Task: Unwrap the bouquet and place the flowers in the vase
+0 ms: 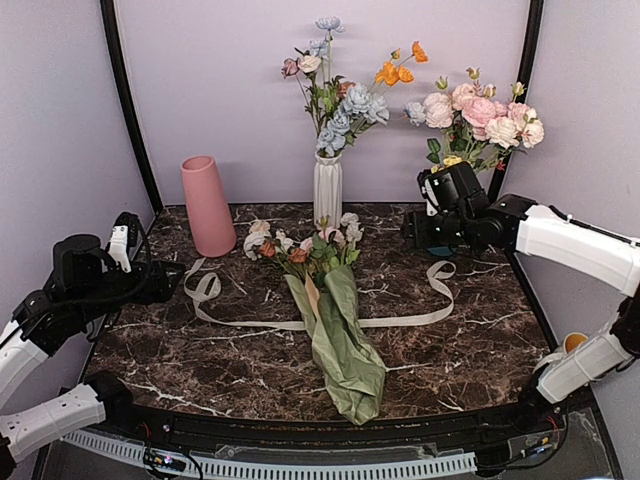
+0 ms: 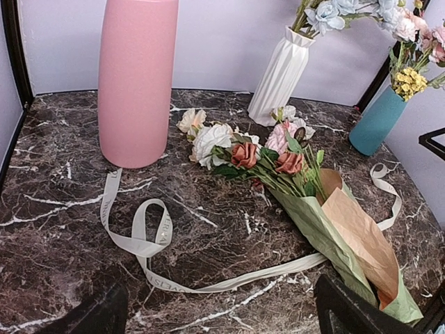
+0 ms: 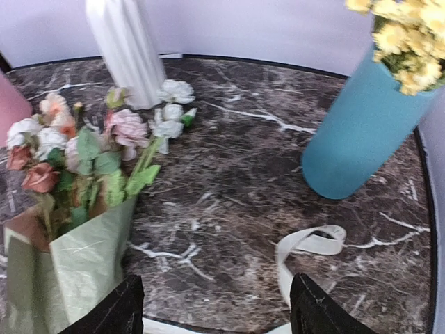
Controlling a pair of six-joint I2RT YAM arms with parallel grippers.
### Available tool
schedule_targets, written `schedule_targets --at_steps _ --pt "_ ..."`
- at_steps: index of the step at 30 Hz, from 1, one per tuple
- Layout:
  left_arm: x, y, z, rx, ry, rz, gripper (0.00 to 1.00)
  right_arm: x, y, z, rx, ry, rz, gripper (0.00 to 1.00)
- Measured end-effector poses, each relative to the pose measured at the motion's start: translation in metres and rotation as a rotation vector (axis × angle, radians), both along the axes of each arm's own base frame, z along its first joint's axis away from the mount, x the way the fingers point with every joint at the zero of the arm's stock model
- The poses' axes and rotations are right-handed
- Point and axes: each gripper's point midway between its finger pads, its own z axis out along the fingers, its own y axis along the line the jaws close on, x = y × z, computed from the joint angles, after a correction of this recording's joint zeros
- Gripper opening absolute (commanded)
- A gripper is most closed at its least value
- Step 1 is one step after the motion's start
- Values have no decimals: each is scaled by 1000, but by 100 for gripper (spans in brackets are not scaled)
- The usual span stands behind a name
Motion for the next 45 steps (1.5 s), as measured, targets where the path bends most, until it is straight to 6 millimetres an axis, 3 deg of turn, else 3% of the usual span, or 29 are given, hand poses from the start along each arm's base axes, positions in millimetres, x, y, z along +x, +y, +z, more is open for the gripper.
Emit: schedule_targets --at_steps 3,8,12,16,19,22,26,37,39,42,45 --pt "2 -9 -6 -3 37 -36 93 -11 35 9 60 6 128 71" --pt "10 -39 -15 -91 106 -134 91 -49 126 19 132 18 388 71" --pt "18 -67 -35 -194 172 -214 88 -81 184 -8 152 94 542 70" --pt "25 -93 -64 -256 263 -279 87 -101 217 -53 131 195 611 68" --pt "28 -111 -80 -274 309 -321 86 -109 227 -78 110 250 624 67" --pt "29 -129 -87 -284 324 -367 86 -111 228 -88 101 275 616 64" --pt "27 -150 -101 -289 355 -407 82 -109 227 -87 105 273 596 55" --pt "40 -192 -129 -312 416 -444 76 -105 219 -88 95 276 541 5" --pt "45 -199 -134 -315 420 -450 73 -105 217 -87 87 272 537 0" --pt "53 -207 -142 -316 435 -446 67 -103 210 -86 66 266 511 0" --pt "63 -215 -151 -315 442 -429 53 -101 199 -80 47 250 477 0"
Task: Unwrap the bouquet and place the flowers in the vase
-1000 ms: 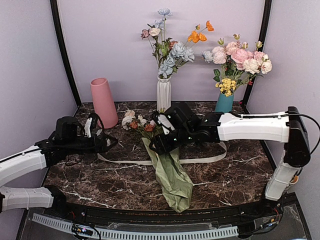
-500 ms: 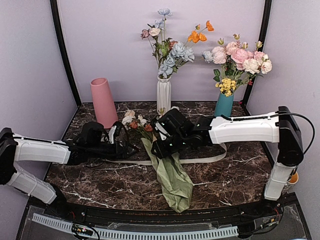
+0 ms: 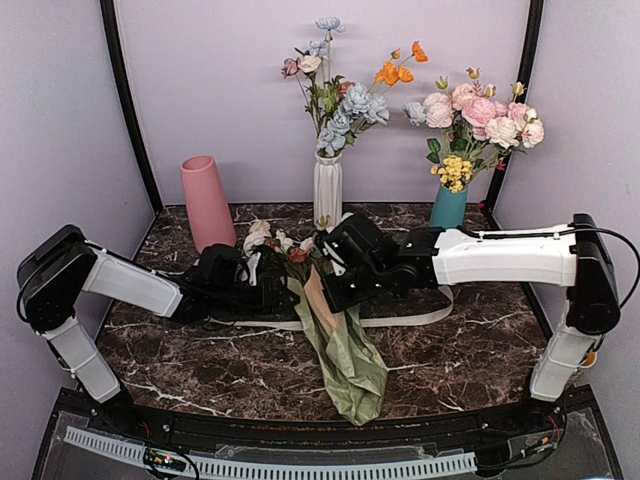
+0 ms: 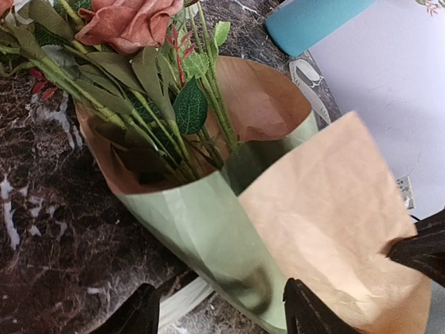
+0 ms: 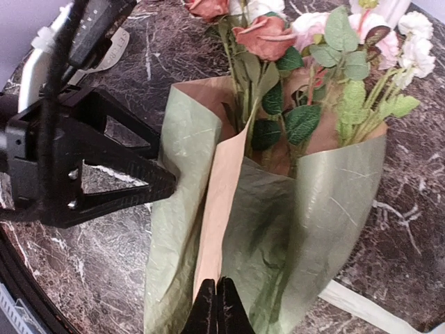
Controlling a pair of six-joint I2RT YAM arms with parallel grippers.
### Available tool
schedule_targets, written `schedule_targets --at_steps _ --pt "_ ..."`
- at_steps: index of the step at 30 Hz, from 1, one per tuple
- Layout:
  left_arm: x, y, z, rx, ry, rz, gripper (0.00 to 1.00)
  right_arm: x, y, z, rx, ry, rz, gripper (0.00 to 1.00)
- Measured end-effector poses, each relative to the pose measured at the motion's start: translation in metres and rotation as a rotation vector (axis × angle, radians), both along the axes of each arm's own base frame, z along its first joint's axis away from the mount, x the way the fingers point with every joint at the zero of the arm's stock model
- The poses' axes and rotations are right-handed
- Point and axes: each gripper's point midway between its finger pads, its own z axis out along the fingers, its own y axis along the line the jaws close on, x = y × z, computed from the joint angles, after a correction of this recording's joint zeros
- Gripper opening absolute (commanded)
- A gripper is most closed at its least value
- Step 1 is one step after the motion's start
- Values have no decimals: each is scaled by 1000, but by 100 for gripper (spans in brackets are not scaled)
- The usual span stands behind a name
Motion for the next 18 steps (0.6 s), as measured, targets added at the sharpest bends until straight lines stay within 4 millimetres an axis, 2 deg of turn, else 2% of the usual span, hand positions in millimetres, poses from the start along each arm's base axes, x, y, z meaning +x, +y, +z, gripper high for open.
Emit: schedule_targets --at_steps 1,3,5,8,9,12,15,18 --pt "3 -2 -4 4 4 5 44 1 -5 3 -8 -9 -14 0" --pt "8 -5 -11 4 19 20 18 2 -18 11 -23 -30 -50 0" --pt "14 -8 -17 6 27 29 1 5 -34 20 -44 -61 -103 0" --pt "22 -9 -18 14 24 55 0 10 -65 32 -78 -110 -202 0" --pt "25 -8 -17 18 14 72 0 10 -82 35 -97 -124 -245 0" --pt "32 -2 -15 49 -13 119 0 15 -115 34 -120 -137 -335 0" --pt "37 10 -14 106 -39 161 0 14 -155 18 -154 -123 -433 0" --pt "41 23 -8 164 -78 202 0 8 -186 -11 -194 -83 -507 0"
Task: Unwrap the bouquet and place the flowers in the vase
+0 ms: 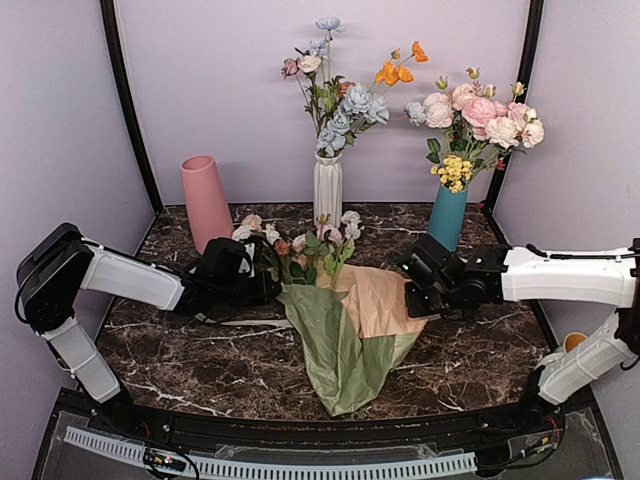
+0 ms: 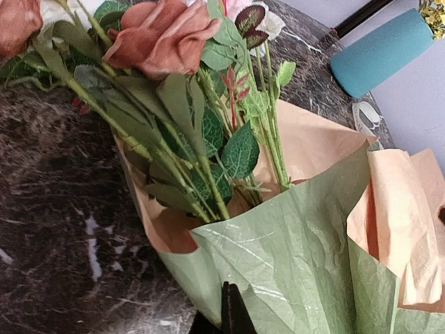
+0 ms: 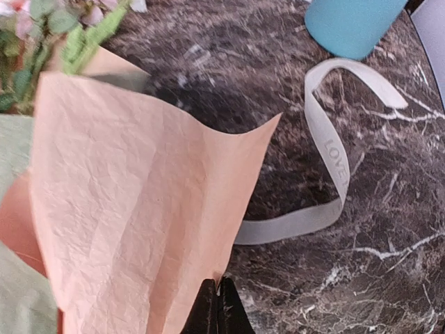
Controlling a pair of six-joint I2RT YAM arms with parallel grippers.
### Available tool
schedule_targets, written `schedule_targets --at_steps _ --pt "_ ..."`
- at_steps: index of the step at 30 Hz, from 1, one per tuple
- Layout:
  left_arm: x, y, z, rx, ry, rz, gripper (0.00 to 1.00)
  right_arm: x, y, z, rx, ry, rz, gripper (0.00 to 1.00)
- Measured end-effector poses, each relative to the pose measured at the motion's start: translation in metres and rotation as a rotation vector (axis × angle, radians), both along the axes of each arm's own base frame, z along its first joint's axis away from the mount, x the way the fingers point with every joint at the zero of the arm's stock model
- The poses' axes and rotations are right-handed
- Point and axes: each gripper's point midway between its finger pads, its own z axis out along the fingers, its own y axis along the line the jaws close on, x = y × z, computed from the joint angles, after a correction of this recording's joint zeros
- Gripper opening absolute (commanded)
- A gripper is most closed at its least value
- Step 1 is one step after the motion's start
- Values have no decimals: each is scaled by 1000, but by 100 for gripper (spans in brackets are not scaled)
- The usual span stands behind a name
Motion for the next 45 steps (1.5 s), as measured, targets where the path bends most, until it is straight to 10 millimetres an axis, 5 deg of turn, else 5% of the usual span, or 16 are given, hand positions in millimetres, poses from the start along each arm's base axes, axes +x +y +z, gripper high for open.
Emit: schedule_targets --at_steps 4,14,18,23,27,33,36,40,45 --pt "9 22 5 70 -33 54 0 -8 -24 -35 -21 53 -77 0" --pt "8 67 -24 234 10 139 1 -17 -57 -99 -52 148 -226 0" --pt "-3 77 -31 269 22 139 15 -18 -51 -102 -34 168 -208 11" --pt "-7 80 -6 262 -37 121 49 -8 -28 -78 21 149 -113 33" --pt "-6 77 33 236 -121 98 72 10 -3 -21 121 57 -44 46" --pt "-12 63 101 200 -239 35 78 18 23 71 305 -97 87 51" --pt "-20 52 130 152 -287 -17 77 12 43 97 420 -134 188 49" --pt "-40 26 143 93 -302 -133 75 6 73 93 522 -118 297 42" --pt "-69 -14 124 56 -252 -308 73 3 95 30 517 28 320 37"
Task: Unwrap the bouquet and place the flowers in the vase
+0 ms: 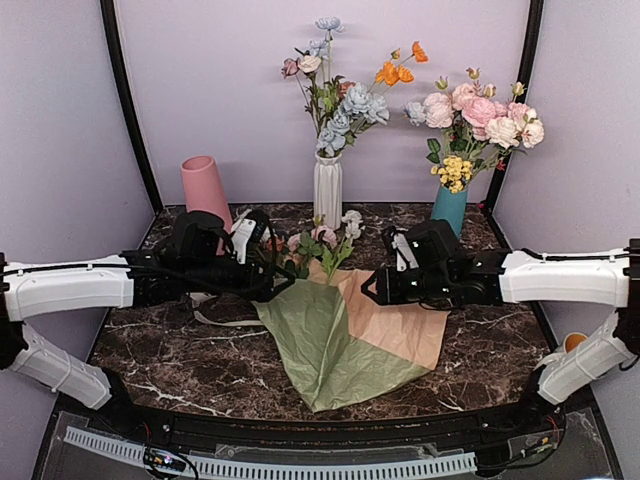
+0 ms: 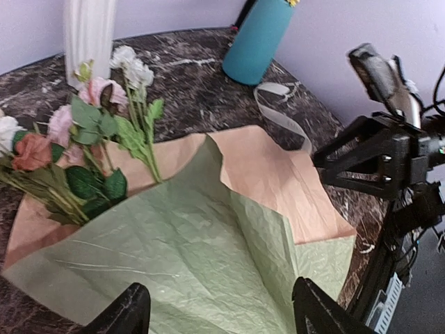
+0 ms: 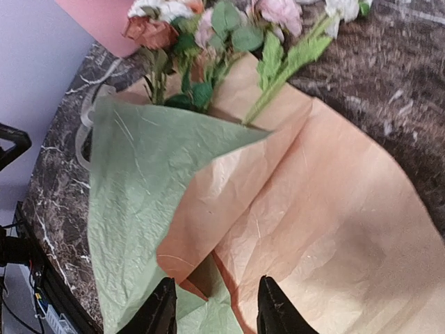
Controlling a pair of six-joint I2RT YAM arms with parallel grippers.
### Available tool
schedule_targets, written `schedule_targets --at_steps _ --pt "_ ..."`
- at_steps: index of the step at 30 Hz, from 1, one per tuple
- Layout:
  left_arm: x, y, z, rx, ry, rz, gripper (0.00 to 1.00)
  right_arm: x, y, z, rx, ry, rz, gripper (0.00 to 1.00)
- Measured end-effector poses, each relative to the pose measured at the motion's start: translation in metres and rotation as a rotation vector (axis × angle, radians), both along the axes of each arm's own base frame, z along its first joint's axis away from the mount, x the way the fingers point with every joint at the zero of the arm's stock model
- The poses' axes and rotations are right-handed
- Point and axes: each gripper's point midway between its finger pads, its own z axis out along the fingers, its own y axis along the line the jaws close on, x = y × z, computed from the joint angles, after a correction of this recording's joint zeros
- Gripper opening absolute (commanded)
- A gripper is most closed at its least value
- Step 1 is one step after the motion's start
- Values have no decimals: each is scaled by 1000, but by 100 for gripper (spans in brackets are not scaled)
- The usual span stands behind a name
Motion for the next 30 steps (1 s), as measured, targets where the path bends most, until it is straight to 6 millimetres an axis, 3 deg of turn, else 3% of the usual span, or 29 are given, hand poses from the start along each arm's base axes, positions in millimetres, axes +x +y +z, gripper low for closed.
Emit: schedule_targets --at_steps 3,8,16,18,20,23,26,30 --pt "-13 -21 -29 41 56 -74 73 -3 3 -39 -47 88 3 36" --pt "-32 -57 -77 125 157 -182 77 -8 -1 -84 -100 179 -26 33" --pt "-35 -109 -90 159 149 -273 81 -22 -21 -138 -181 276 -76 32" --pt "-34 -120 -91 165 142 -289 79 -21 -21 -137 -174 272 -77 32" --pt "-32 -127 -94 176 136 -297 68 -21 -21 -138 -167 269 -79 32" --pt "-31 -132 -102 207 134 -291 41 -21 -21 -138 -161 262 -83 32" --pt "-24 -135 -114 261 126 -266 2 -20 -22 -137 -161 259 -84 31" --pt "-17 -128 -125 337 115 -206 0 -20 -22 -138 -163 256 -88 31"
